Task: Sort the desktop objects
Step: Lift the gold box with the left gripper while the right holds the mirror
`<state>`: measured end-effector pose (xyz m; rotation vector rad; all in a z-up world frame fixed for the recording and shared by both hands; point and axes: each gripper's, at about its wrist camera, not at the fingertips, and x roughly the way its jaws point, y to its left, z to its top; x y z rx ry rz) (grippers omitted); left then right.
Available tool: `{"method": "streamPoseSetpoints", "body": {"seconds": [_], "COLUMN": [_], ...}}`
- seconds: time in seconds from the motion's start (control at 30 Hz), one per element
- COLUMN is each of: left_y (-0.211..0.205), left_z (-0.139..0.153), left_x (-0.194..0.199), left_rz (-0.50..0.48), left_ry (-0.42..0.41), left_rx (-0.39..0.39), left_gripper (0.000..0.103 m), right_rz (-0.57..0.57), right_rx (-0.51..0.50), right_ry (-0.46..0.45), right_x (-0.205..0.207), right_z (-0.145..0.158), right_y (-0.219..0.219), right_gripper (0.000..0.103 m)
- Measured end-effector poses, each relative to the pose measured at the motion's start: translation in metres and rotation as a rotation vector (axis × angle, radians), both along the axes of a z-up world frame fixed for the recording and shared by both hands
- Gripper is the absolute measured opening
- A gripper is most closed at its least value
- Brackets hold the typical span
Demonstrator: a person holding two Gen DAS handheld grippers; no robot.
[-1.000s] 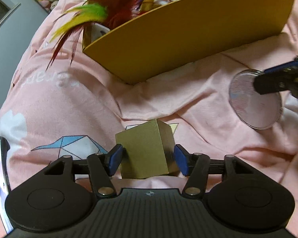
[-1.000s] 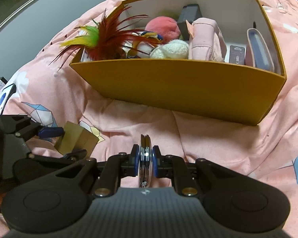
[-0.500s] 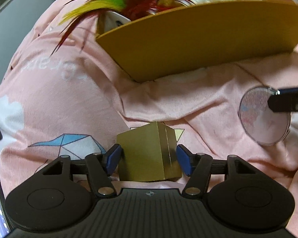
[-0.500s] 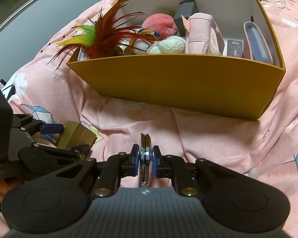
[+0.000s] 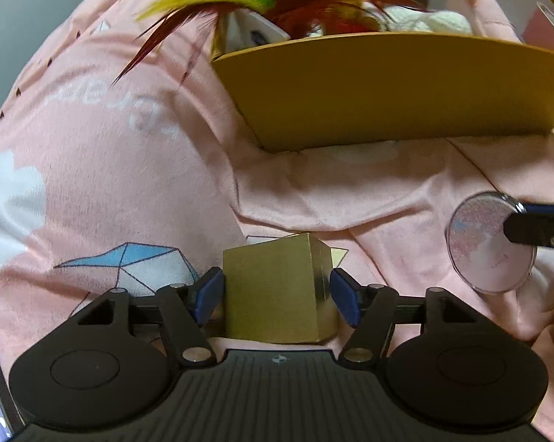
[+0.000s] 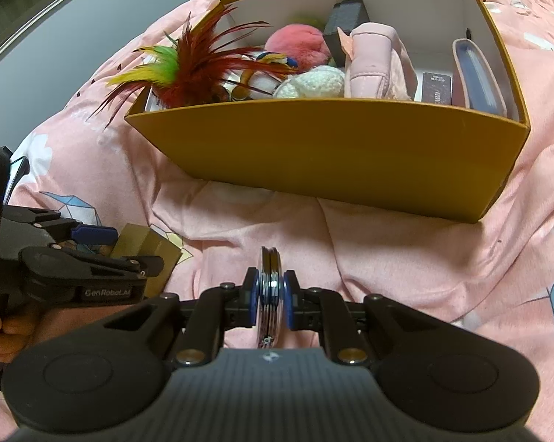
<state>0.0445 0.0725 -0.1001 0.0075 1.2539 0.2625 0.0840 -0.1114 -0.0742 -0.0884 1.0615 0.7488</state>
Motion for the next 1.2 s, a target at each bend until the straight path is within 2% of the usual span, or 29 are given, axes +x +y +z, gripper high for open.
{"method": "streamPoseSetpoints", "body": {"seconds": [0.17,0.37,0.43,0.6,0.7,0.8,0.93,1.1,1.2], "left_y": [0.008,0.006,0.005,-0.004,-0.016,-0.011,-0.006,-0.008,-0.016], "left_z": [-0.001,0.007,0.011,0.016,0.015,0.011,0.010,0.021,0.030], "left_x": [0.001,-0.008,-0.010,-0.010,-0.005,0.008,0.002,-0.009,-0.017], "left_rz": [0.028,0.018,0.002,-0.090,-0.132,-0.108,-0.105,-0.148,-0.195], "left_ry": [0.002,-0.043,-0.068,-0.108,-0.120,-0.111,-0.116,-0.188,-0.231], "left_rx": [-0.035,-0.059,-0.108,-0.301,-0.354,-0.368,-0.368,-0.334,-0.288], "left_gripper": [0.079,0.073,0.073,0.073,0.073,0.073,0.073,0.074,0.073], "right_rz": [-0.002,0.000,0.001,-0.002,-0.009,-0.015,-0.013,-0.013,-0.014], "right_rx": [-0.001,-0.002,-0.001,-0.004,-0.006,-0.007,-0.008,-0.008,-0.009], "right_ry": [0.001,-0.003,-0.007,-0.007,-0.009,-0.007,-0.003,-0.001,0.001], "right_x": [0.000,0.001,0.000,0.000,0.000,0.001,0.001,0.001,0.001], "right_z": [0.000,0.001,0.002,0.002,0.003,0.003,0.002,0.002,0.001], "right_y": [-0.001,0.000,0.000,0.001,0.000,-0.002,-0.001,-0.001,-0.001], "right_gripper": [0.015,0.015,0.015,0.015,0.015,0.015,0.015,0.015,0.015]}}
